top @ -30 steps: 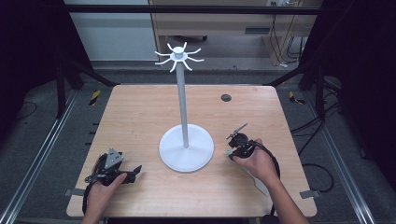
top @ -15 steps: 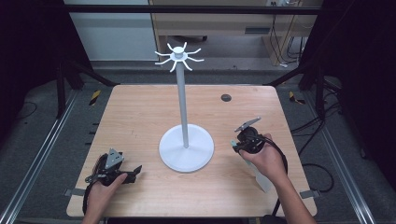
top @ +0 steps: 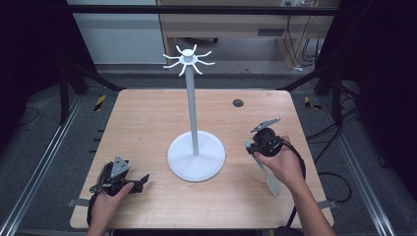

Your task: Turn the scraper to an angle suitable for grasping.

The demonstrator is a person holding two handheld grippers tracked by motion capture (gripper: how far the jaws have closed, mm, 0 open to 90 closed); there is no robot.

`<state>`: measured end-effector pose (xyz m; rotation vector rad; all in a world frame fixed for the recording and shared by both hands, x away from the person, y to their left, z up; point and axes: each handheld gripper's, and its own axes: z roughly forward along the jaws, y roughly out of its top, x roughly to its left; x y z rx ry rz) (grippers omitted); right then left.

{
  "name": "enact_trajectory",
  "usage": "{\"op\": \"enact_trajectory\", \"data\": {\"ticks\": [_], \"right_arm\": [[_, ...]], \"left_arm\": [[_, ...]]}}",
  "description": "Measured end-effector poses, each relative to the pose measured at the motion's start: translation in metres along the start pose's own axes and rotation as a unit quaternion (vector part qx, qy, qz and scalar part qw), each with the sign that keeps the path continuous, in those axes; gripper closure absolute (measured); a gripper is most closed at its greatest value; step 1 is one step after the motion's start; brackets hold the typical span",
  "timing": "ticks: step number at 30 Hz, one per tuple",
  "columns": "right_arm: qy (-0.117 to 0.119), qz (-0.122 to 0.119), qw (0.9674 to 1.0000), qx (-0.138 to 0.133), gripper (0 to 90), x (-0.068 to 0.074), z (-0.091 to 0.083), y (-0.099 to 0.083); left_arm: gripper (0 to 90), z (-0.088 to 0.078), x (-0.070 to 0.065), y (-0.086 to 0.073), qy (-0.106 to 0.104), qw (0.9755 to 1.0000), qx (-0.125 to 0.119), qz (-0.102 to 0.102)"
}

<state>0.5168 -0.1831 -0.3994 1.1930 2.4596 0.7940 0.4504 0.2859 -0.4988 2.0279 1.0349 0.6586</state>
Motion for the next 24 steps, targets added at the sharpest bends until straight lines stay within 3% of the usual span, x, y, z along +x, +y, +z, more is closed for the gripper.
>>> {"op": "enact_trajectory", "data": {"ticks": [24], "right_arm": [[-0.002, -0.005, 0.999, -0.045, 74.7, -0.002, -0.023, 0.014]], "left_arm": [[4.1, 0.0, 0.0, 0.0, -0.001, 1.0, 0.0, 0.0]]}}
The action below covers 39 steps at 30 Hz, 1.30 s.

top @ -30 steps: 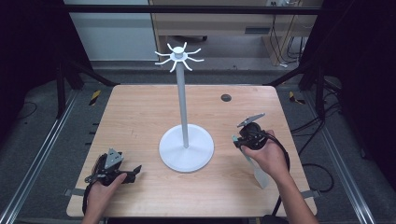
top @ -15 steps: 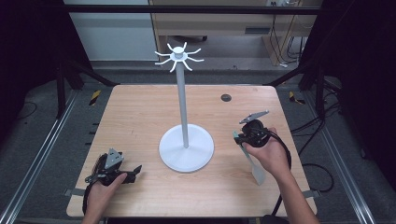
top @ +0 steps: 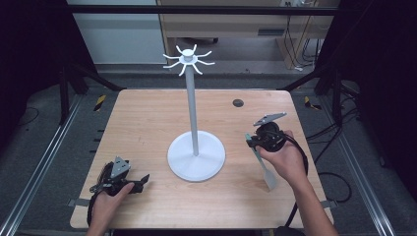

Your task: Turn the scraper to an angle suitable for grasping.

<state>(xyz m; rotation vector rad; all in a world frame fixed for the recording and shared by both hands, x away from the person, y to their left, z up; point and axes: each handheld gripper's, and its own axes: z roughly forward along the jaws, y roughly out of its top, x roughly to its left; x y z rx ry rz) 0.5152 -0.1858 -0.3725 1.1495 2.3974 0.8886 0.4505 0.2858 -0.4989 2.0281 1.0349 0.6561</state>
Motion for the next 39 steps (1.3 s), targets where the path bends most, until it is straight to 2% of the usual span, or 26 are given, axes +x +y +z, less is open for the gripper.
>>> {"op": "enact_trajectory", "data": {"ticks": [9, 19, 21, 30, 39], "right_arm": [[0.001, 0.002, 0.9998, -0.019, 74.7, 0.0, -0.008, 0.006], [0.002, -0.004, 0.998, -0.062, 74.6, 0.005, -0.016, 0.016], [0.003, -0.003, 0.9969, -0.078, 74.6, 0.007, -0.019, 0.02], [0.003, -0.006, 0.9935, -0.113, 74.7, 0.013, -0.025, 0.031], [0.009, -0.013, 0.9915, -0.129, 74.7, 0.017, -0.029, 0.04]], "left_arm": [[4.2, 0.0, 0.0, 0.0, 0.0, 1.0, 0.0, 0.0], [4.2, 0.0, 0.001, 0.0, 0.0, 1.0, 0.0, 0.0], [4.2, 0.0, 0.001, 0.0, 0.0, 1.0, 0.0, 0.0], [4.3, 0.0, 0.001, 0.0, 0.0, 1.0, 0.0, 0.0], [4.2, 0.0, 0.001, 0.0, 0.0, 1.0, 0.0, -0.001]]}}
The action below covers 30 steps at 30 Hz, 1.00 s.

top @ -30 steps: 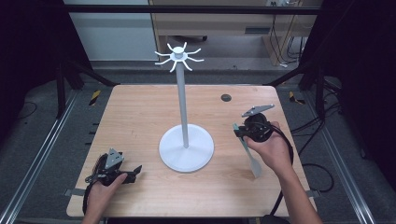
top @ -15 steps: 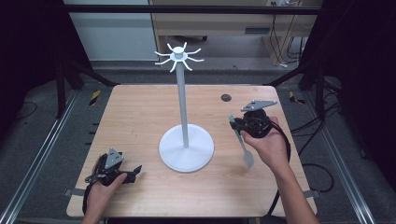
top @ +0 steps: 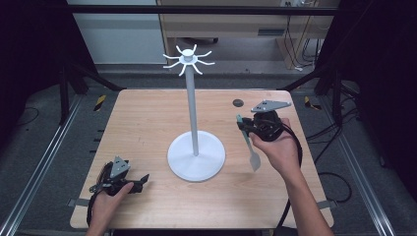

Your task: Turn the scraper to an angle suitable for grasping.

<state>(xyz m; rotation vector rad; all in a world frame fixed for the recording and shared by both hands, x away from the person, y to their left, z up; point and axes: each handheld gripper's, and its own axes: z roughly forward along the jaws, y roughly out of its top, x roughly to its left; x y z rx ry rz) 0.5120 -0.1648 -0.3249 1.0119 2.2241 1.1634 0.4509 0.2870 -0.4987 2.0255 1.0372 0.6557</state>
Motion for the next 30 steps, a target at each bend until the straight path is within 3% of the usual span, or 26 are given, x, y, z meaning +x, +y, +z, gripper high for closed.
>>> {"op": "enact_trajectory", "data": {"ticks": [30], "right_arm": [[-0.001, -0.003, 0.9975, -0.071, 74.6, 0.009, -0.014, 0.037]], "left_arm": [[4.3, 0.0, 0.001, 0.0, 0.001, 1.0, 0.0, 0.0]]}}
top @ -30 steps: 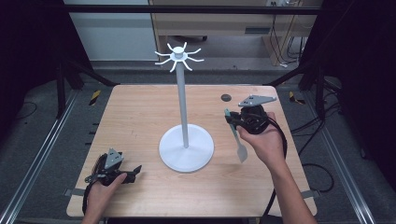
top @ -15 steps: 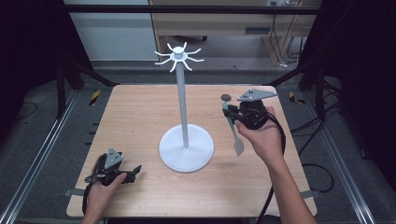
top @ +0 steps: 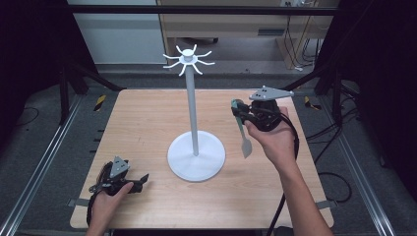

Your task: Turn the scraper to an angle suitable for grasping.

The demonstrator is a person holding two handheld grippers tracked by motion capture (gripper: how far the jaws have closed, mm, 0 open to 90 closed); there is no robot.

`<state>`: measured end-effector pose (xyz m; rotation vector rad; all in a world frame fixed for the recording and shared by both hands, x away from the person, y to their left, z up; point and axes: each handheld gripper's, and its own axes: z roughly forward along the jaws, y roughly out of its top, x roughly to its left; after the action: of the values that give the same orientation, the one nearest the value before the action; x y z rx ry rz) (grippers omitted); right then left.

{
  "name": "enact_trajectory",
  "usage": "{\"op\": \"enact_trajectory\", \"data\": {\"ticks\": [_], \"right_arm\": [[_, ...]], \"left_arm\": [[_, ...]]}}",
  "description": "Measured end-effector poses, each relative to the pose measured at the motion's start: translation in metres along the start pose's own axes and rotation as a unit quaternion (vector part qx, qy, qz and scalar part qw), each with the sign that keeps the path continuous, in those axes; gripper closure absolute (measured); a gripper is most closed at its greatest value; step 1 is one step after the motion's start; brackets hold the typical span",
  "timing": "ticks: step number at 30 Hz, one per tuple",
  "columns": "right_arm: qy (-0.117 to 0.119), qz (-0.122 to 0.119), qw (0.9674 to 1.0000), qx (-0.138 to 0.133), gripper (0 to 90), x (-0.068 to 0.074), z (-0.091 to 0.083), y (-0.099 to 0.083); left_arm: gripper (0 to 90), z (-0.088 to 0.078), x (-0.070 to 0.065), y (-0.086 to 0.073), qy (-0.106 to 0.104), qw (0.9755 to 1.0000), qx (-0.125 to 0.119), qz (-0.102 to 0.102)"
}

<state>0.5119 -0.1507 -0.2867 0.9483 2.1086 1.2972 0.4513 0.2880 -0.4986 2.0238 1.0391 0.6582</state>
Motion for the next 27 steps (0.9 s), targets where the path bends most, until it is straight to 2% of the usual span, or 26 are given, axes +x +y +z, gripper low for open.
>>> {"op": "enact_trajectory", "data": {"ticks": [8, 24, 27], "right_arm": [[0.001, 0.007, 0.9998, -0.018, 74.6, 0.001, -0.003, 0.011], [0.008, 0.0, 0.9993, -0.037, 74.6, 0.011, -0.003, 0.031], [0.01, -0.001, 0.9988, -0.048, 74.6, 0.013, -0.007, 0.035]], "left_arm": [[4.3, 0.0, 0.001, 0.0, 0.001, 1.0, 0.0, -0.001], [4.3, -0.001, 0.001, 0.0, 0.0, 1.0, 0.001, -0.001], [4.4, -0.001, 0.002, -0.001, 0.0, 1.0, 0.0, -0.003]]}}
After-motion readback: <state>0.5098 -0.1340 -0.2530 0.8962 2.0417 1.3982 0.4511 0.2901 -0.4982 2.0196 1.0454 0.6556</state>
